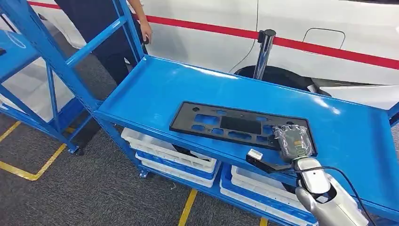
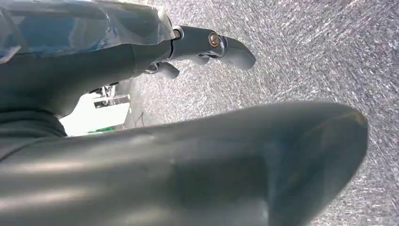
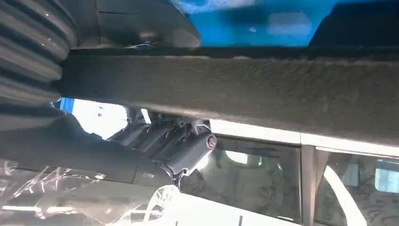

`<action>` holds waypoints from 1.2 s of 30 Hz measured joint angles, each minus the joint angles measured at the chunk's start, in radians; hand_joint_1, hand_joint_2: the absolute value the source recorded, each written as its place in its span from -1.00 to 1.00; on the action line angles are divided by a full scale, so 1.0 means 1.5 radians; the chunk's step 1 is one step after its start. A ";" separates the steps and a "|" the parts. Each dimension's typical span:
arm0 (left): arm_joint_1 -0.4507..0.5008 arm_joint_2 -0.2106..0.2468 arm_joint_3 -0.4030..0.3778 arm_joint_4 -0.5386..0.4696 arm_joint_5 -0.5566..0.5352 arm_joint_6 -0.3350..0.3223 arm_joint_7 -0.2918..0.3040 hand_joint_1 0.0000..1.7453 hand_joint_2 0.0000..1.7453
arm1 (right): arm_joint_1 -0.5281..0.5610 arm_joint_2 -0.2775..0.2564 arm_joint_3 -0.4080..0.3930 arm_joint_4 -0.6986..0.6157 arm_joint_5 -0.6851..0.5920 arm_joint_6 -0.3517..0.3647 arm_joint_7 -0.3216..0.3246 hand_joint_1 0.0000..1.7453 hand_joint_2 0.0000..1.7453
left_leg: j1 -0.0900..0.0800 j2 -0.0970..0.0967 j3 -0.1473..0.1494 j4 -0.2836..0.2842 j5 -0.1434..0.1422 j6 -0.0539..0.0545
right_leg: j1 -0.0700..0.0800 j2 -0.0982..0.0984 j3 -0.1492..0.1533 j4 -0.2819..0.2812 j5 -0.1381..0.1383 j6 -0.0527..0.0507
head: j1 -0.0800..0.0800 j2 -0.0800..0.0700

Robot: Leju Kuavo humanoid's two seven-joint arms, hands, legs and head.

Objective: Take the parts from the cabinet and place them on the table.

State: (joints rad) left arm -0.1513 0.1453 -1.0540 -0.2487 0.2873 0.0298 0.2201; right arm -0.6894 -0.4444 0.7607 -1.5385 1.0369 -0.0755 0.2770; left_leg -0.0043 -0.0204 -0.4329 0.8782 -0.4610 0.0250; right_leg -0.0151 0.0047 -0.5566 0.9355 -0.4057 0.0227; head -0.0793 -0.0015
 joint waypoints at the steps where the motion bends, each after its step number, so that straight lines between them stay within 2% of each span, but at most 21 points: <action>1: 0.000 0.000 0.000 0.000 0.000 0.000 -0.001 -1.00 -1.00 | 0.001 0.000 -0.001 0.000 -0.003 -0.006 0.000 1.00 1.00 | 0.000 0.000 0.000 0.000 0.000 0.000 | 0.000 0.000 0.000 0.000 0.000 0.000 | 0.000 0.000; 5: 0.000 0.000 0.000 0.000 0.003 0.002 -0.006 -1.00 -1.00 | 0.013 0.000 -0.009 0.000 -0.043 -0.044 -0.007 1.00 1.00 | 0.000 0.000 0.000 0.000 0.000 0.000 | 0.000 0.000 0.000 0.000 0.000 0.000 | 0.000 0.000; 8: 0.002 0.000 0.004 0.000 0.019 0.008 -0.019 -1.00 -1.00 | 0.032 0.001 -0.035 -0.010 -0.165 -0.126 -0.037 1.00 1.00 | 0.000 0.000 0.000 0.000 0.000 0.000 | 0.000 0.000 0.000 0.000 0.000 0.000 | 0.000 0.000; 10: 0.006 0.000 0.013 0.000 0.035 0.016 -0.033 -1.00 -1.00 | 0.049 0.004 -0.064 -0.031 -0.306 -0.183 -0.084 1.00 1.00 | 0.000 0.000 0.000 0.000 0.000 0.000 | 0.000 0.000 0.001 0.000 0.000 0.000 | 0.000 0.000; 12: 0.010 0.000 0.019 0.000 0.050 0.024 -0.046 -1.00 -1.00 | 0.071 0.008 -0.095 -0.058 -0.490 -0.221 -0.157 1.00 1.00 | 0.000 0.000 0.000 0.000 0.000 0.000 | 0.000 0.000 0.000 0.000 0.000 0.000 | 0.000 0.000; 14: 0.013 0.000 0.027 0.000 0.067 0.029 -0.059 -1.00 -1.00 | 0.095 0.018 -0.126 -0.095 -0.669 -0.218 -0.222 1.00 1.00 | 0.000 0.000 0.000 0.000 0.000 0.000 | 0.000 0.000 0.000 0.000 0.000 0.000 | 0.000 0.000; 16: 0.015 0.000 0.038 0.000 0.089 0.032 -0.077 -1.00 -1.00 | 0.118 0.029 -0.151 -0.136 -0.781 -0.210 -0.264 1.00 1.00 | 0.000 0.000 -0.001 0.000 0.000 0.000 | 0.000 0.000 -0.001 0.000 0.000 0.000 | 0.000 0.000; 18: 0.018 -0.001 0.050 0.000 0.109 0.038 -0.105 -1.00 -1.00 | 0.130 0.039 -0.174 -0.180 -0.828 -0.213 -0.286 1.00 1.00 | 0.000 0.000 -0.001 0.000 0.000 0.000 | 0.000 0.000 -0.002 0.000 0.000 0.000 | 0.000 0.000; 20: 0.020 -0.004 0.065 0.000 0.128 0.049 -0.151 -1.00 -1.00 | 0.136 0.046 -0.196 -0.231 -0.848 -0.225 -0.288 1.00 1.00 | 0.000 0.000 -0.001 0.000 0.000 0.000 | 0.000 0.000 -0.002 0.000 0.000 0.000 | 0.000 0.000; 23: 0.018 -0.011 0.090 0.000 0.152 0.068 -0.243 -1.00 -1.00 | 0.147 0.051 -0.221 -0.304 -0.858 -0.246 -0.283 1.00 1.00 | 0.000 0.000 -0.001 0.000 0.000 0.000 | 0.000 0.000 -0.002 0.000 0.000 0.000 | 0.000 0.000; 27: 0.008 -0.022 0.116 0.000 0.168 0.090 -0.329 -1.00 -1.00 | 0.153 0.051 -0.240 -0.381 -0.850 -0.271 -0.263 1.00 1.00 | 0.000 0.000 -0.001 0.000 0.000 0.000 | 0.000 0.000 -0.002 0.000 0.000 0.000 | 0.000 0.000; 30: 0.003 -0.028 0.132 0.000 0.172 0.097 -0.355 -1.00 -1.00 | 0.156 0.051 -0.250 -0.426 -0.844 -0.278 -0.256 1.00 1.00 | 0.000 0.000 -0.002 0.000 0.000 0.000 | 0.000 0.001 -0.002 0.000 0.000 0.000 | 0.000 0.000; 31: 0.002 -0.031 0.137 0.000 0.173 0.095 -0.359 -1.00 1.00 | 0.157 0.051 -0.254 -0.439 -0.842 -0.279 -0.253 1.00 1.00 | 0.000 0.000 -0.001 0.000 0.000 0.000 | 0.000 0.001 -0.002 0.000 0.000 0.000 | 0.000 0.000; 34: 0.001 -0.036 0.152 0.000 0.187 0.059 -0.406 -1.00 1.00 | 0.157 0.049 -0.256 -0.472 -0.820 -0.284 -0.233 1.00 1.00 | 0.000 0.000 -0.002 0.000 0.000 0.000 | 0.000 0.001 -0.002 0.000 0.000 0.000 | 0.000 0.000; 36: 0.000 -0.041 0.160 0.000 0.186 0.051 -0.439 -1.00 1.00 | 0.155 0.045 -0.256 -0.496 -0.800 -0.285 -0.209 1.00 1.00 | 0.000 0.000 -0.002 0.000 0.000 0.000 | 0.000 0.001 -0.002 0.000 0.000 0.000 | 0.000 0.000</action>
State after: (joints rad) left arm -0.1511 0.0831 -0.8137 -0.2491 0.5669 0.1068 -0.4384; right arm -0.4569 -0.3765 0.3765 -2.2821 -0.1636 -0.5028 -0.0365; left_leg -0.0049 -0.0199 -0.4354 0.8784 -0.4615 0.0256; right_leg -0.0157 0.0054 -0.5602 0.9353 -0.4056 0.0227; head -0.0793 -0.0015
